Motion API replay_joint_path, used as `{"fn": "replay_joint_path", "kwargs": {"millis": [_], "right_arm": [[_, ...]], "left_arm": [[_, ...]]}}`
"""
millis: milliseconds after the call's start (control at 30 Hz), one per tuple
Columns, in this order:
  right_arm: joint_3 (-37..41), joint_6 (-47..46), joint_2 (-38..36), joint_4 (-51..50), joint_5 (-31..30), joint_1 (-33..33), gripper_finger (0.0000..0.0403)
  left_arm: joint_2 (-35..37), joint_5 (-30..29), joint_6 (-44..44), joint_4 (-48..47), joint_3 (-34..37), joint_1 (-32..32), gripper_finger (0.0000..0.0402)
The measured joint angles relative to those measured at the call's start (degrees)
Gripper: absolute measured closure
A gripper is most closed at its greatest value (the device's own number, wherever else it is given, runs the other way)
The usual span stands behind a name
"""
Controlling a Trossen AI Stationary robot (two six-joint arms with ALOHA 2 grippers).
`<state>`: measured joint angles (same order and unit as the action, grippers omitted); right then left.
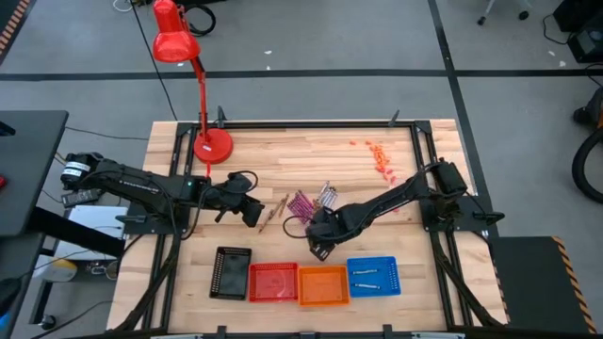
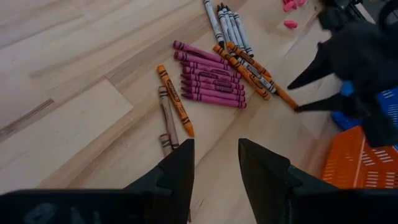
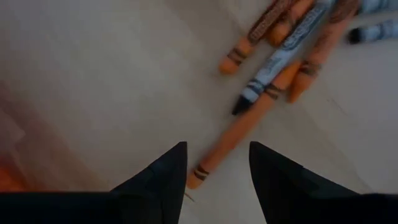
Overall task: Sort crayons
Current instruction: Put the orange crayon into the orange bin
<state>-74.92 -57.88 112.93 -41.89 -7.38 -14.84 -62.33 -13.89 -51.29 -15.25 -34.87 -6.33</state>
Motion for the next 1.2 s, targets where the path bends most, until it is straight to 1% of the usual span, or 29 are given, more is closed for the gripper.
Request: {"fn": "replay_joint_path", "kwargs": {"millis": [100,200,300,400,633,767,933,1200], "right_arm": [[0.04,-0.52,1.37,-0.98,0.26,-0.35,0.0226],[-0.10,0.76,2.00,-0.78,1.94,-0.43,0.0227],[0.01,1.21,1.91,-0.59,2.64,-0.36,0.0236],[0.10,1.28,1.72,-0.52,3.14,-0.22,0.0258],[0.10,1.55,1.72,-0.21,4.39,0.01,0.0329],[0.10,2.50,1.72,-0.24,5.44,0.40,0.0352],[0.10,3.87,1.72,-0.34,6.60,0.90,0.0360],[0.44,14.84,0.20,-1.10,7.02,1.19,0.0361]], "left_arm": [[0.02,0.00,-0.03,0.15,0.00,0.00,0.0264],[0.00,0.02,-0.07,0.11,0.00,0.00,0.0264],[0.00,0.02,-0.15,0.02,0.00,-0.04,0.0264],[0.00,0.02,-0.36,0.01,0.00,-0.07,0.0264],[0.02,0.02,-0.55,0.16,0.00,-0.07,0.0264],[0.02,0.02,-0.46,0.16,0.00,-0.07,0.0264],[0.01,0.02,-0.57,0.18,0.00,-0.07,0.0264],[0.02,0.11,-2.67,0.18,0.00,-0.13,0.0264]]}}
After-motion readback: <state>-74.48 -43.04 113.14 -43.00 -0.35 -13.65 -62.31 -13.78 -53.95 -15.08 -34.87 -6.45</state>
